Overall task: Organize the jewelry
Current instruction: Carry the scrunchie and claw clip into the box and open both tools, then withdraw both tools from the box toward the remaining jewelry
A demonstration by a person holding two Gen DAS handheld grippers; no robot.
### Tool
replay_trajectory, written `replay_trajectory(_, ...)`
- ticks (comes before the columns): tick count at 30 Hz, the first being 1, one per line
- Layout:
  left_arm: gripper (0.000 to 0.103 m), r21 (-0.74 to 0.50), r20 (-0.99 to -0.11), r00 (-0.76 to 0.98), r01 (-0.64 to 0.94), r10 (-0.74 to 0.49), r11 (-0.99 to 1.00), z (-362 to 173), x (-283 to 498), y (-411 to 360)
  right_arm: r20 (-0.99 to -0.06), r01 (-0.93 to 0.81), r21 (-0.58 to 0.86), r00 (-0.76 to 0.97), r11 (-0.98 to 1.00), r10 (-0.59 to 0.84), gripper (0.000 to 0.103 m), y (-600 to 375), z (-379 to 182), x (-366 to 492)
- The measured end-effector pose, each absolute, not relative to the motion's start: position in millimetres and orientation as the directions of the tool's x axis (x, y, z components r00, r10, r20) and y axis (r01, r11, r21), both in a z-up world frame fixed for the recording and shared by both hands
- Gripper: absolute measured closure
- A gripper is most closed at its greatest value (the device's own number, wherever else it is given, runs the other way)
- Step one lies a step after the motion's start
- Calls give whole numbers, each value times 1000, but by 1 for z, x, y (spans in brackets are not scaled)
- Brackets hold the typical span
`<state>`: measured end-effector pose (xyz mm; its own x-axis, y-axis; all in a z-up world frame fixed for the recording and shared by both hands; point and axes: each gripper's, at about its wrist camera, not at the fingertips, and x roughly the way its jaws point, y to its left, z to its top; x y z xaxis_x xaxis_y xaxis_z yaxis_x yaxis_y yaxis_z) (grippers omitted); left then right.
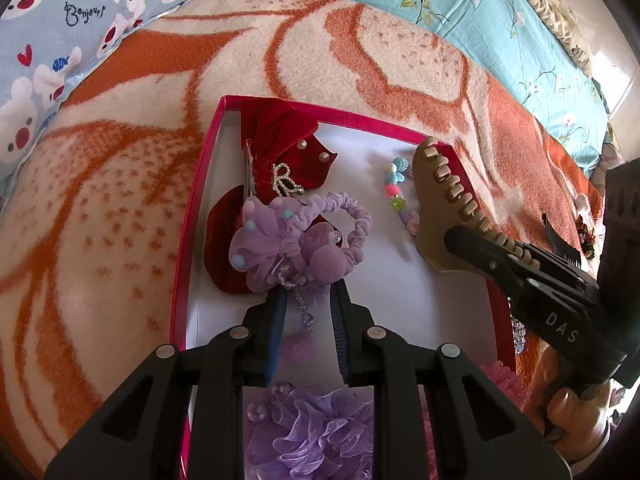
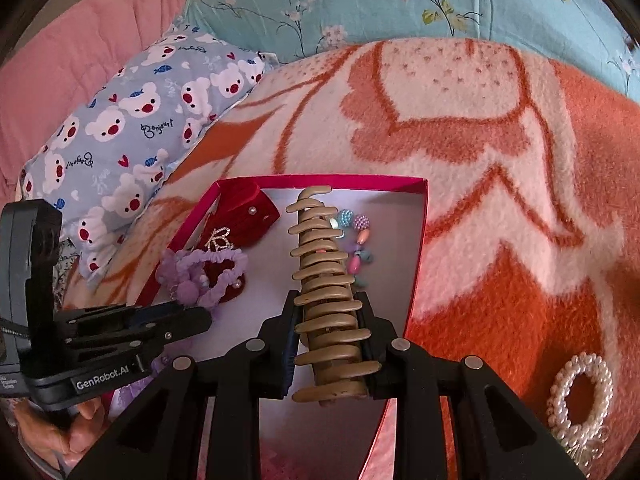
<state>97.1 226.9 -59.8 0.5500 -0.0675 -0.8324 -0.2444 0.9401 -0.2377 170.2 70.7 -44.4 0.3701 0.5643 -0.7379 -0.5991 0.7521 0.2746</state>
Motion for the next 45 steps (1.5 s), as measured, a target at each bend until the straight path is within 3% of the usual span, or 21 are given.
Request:
replay_trajectory(7,78,-236,-835,547,-249,-65,939,-59,96,227,-738,-579,316,348,752,578,73,67,-47,172)
replay_trajectory(11,57,-230,-835,548,-258,-54,938,-57,95,229,-739,-569,329,342,754,581,73,64,-46,173)
replay_trajectory(14,57,-236,-835,548,-266,-55,935,-56,92,231,-738,-569,332,340,752,583,71,64,-45,173)
replay_trajectory(17,56,-231,-835,548,-265,-51,936,-53,90,230,-734,-568,341,337,749,590,67,62,-43,171)
replay_trajectory(20,48,-224,-832,553,-265,-43,938,-48,86,229,-723,-568,346,346,746,598,58,58,-38,169)
replay_trajectory(45,48,-270,-782,613,-172,-112,947,-3,51,177,-669,-464,419,423,780,611,48,-50,-9,129)
